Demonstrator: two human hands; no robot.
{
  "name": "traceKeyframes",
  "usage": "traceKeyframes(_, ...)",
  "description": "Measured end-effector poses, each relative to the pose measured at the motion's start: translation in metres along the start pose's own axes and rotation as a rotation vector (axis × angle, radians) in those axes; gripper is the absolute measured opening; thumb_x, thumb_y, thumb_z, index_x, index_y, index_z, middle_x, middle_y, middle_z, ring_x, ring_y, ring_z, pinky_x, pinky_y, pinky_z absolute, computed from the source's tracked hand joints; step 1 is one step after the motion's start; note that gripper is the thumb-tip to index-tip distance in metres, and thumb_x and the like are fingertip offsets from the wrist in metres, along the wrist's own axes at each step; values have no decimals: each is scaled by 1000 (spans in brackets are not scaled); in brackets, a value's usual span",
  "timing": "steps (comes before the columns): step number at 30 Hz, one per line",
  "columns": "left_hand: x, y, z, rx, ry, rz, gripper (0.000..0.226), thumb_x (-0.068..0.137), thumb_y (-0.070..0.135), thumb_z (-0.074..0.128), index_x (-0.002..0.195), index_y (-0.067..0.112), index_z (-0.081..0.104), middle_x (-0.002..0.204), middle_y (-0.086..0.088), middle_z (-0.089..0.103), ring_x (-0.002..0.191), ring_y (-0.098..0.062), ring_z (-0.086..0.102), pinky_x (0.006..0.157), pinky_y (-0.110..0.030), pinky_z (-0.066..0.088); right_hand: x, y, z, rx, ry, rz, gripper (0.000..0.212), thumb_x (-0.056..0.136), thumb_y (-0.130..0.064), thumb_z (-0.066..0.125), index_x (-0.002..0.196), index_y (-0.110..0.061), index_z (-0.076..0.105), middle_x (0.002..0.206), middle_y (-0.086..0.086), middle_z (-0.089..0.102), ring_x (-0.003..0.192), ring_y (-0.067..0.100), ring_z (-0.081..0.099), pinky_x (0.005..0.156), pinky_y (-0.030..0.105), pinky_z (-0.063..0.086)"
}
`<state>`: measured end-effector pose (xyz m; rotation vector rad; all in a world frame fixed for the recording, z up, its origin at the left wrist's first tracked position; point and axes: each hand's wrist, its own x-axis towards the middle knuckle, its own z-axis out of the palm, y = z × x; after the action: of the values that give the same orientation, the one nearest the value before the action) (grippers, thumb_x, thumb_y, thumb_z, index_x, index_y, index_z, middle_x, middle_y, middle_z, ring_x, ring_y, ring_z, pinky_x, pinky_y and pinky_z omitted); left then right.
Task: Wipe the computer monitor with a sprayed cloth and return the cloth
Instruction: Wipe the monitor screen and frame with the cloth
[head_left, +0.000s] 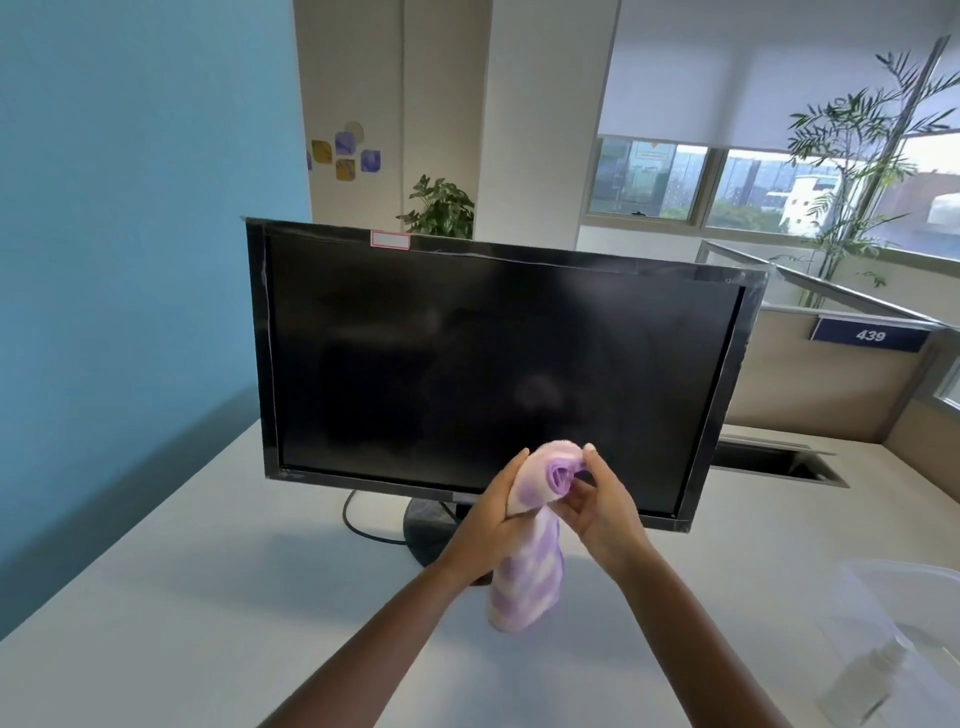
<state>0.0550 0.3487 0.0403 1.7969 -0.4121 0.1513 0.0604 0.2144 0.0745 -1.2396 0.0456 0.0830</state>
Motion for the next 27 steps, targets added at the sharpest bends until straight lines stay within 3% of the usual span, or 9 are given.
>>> traceKeyframes(3, 15, 27, -18, -140, 108, -63, 19, 93, 25, 47, 110, 34, 45, 107, 14, 56, 111, -14, 56, 83, -14, 48, -4, 3, 25, -353, 127, -433, 11, 94, -37, 47, 105, -39, 47, 116, 0, 61, 101, 13, 64, 75, 23, 58)
traceKeyframes(5, 24, 44, -32, -219, 121, -86, 15, 95, 35, 38, 102, 36, 51, 100, 11, 60, 102, -13, 60, 76, -15, 51, -3, 9, 35, -656, 77, -704, 34, 85, -47, 51, 117, -52, 39, 140, -9, 39, 125, 2, 43, 98, 20, 43)
traceKeyframes(7, 30, 57, -44, -314, 90, -99, 30, 96, 43, 30, 111, 30, 53, 108, 3, 60, 103, -15, 59, 85, -26, 51, 4, 15, 49, -865, -22, -821, 58, 82, -49, 55, 129, -61, 21, 153, -12, 13, 138, 3, 22, 103, 20, 31)
traceKeyframes(10, 40, 74, -69, -348, -24, -105, 34, 95, 46, 23, 98, 35, 55, 102, 6, 61, 98, -12, 60, 84, -25, 52, 17, 12, 73, -910, 4, -898, 62, 85, -38, 57, 133, -54, 19, 155, -3, 14, 136, 8, 25, 104, 26, 34)
traceKeyframes(12, 45, 81, -92, -322, -102, -62, 36, 97, 41, 21, 99, 34, 55, 106, 5, 62, 102, -10, 60, 88, -23, 50, 27, 1, 83, -892, 78, -996, 53, 87, -28, 55, 135, -36, 32, 149, 5, 27, 127, 0, 31, 100, 14, 34)
traceKeyframes(14, 54, 84, -120, -71, -53, 51, 37, 98, 37, 23, 113, 26, 56, 119, -1, 58, 117, -17, 53, 98, -24, 40, 39, -15, 83, -897, 185, -1077, 50, 88, -19, 54, 136, -21, 41, 146, 8, 32, 127, 2, 32, 100, 16, 32)
traceKeyframes(19, 88, 93, -203, 854, 368, 410, 44, 97, 36, 34, 131, 12, 48, 141, -9, 45, 137, -23, 33, 115, -34, 22, 72, -60, 70, -680, 632, -1087, 52, 88, -22, 49, 138, -20, 37, 149, 12, 25, 134, 24, 32, 98, 30, 32)
traceKeyframes(24, 124, 94, -263, 1156, 431, 344, 51, 96, 42, 30, 138, 14, 36, 148, -10, 36, 143, -26, 19, 119, -45, 14, 95, -74, 69, -439, 1000, -1141, 52, 90, -10, 48, 140, -6, 34, 148, 27, 15, 137, 23, 21, 108, 4, 15)
traceKeyframes(27, 134, 83, -287, 1173, 481, 306, 50, 96, 42, 29, 136, 13, 40, 139, -10, 49, 142, -28, 22, 118, -48, 7, 110, -52, 86, -508, 1025, -1049, 59, 90, -24, 42, 145, -8, 23, 153, 24, 11, 143, 33, 13, 117, 22, 12)
